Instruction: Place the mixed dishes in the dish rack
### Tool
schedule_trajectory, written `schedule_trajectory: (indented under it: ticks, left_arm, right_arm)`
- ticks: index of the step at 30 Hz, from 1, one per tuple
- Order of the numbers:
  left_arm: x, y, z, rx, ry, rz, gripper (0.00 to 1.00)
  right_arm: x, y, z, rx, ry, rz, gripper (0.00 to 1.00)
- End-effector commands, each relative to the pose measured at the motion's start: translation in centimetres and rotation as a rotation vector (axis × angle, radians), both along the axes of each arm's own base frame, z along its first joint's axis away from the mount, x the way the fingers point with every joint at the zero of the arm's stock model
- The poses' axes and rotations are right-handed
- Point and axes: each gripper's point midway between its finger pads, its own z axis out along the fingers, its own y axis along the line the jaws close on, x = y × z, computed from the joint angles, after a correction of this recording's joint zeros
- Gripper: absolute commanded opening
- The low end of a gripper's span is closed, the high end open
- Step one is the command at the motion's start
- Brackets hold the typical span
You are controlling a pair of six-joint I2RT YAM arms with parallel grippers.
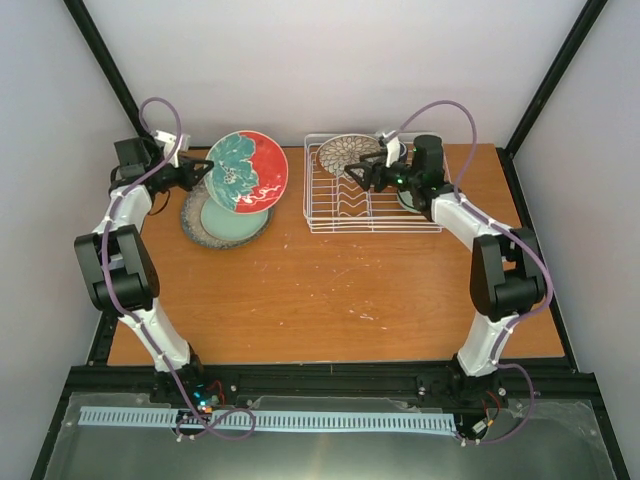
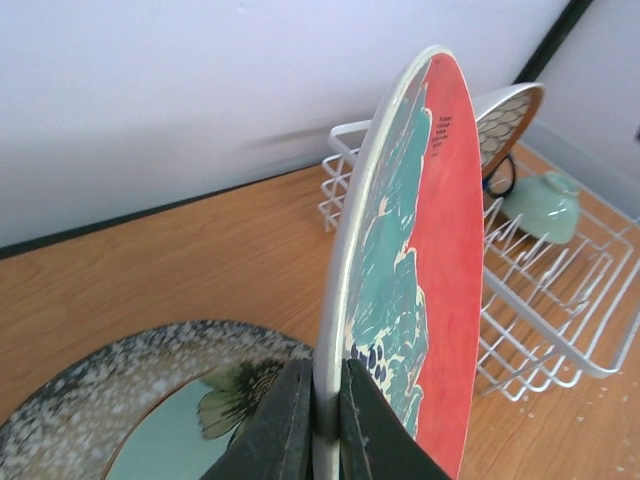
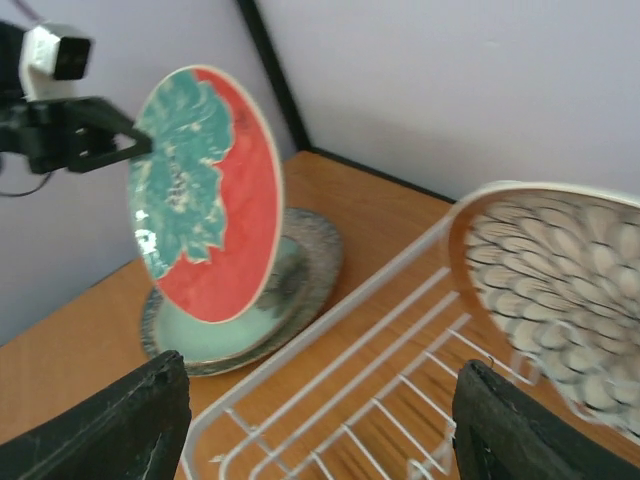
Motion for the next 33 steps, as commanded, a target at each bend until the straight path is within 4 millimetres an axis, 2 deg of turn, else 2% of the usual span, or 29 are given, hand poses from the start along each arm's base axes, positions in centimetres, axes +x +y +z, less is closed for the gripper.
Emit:
schedule_trajectory:
  ticks: [1, 6, 15, 23, 25, 27, 29, 32, 33]
  left_arm:
    - [-1.3, -2.3, 8.5, -0.077, -0.243, -0.195, 0.01]
    - [-2.0, -3.5, 9.9, -0.135, -0.27, -0.295, 0.01]
    - [-2.3, -8.4, 10.3, -0.172, -0.255, -0.437, 0.01]
    - [-3.0, -10.6, 10.3, -0.196, -0.242, -0.504, 0.01]
    - [-3.1, -11.0, 10.4, -0.2, -0.241, -0.516, 0.01]
    - [-3.2, -11.8, 10.2, -0.204, -0.239, -0.53, 0.01]
    - [-3.1, -12.5, 10.0, -0.208, -0.234, -0.541, 0.01]
    - [-2.9, -13.8, 9.7, -0.217, -0.228, -0.567, 0.01]
    - [-2.9, -14.4, 9.5, -0.219, -0.224, -0.578, 0.01]
  right_arm:
    - [-2.1, 3.6, 0.7, 0.034, -0.026, 0.241, 0.72]
    - [-3.3, 6.1, 1.1, -0.008, -0.018, 0.368, 0.73]
    - [-4.0, 9.6, -0.3, -0.077, 0.031, 0.482, 0.73]
    - [-3.8, 10.7, -0.5, -0.073, 0.039, 0.498, 0.73]
    - [-3.8, 11.2, -0.4, -0.063, 0.042, 0.516, 0.71]
    - [-3.8, 11.6, -0.1, -0.049, 0.036, 0.526, 0.59]
    - [-3.8, 11.9, 0.3, -0.033, 0.034, 0.537, 0.41]
    - [-4.0, 12.1, 0.5, -0.016, 0.036, 0.553, 0.19]
    - [-4.1, 12.1, 0.6, -0.013, 0.032, 0.553, 0.08]
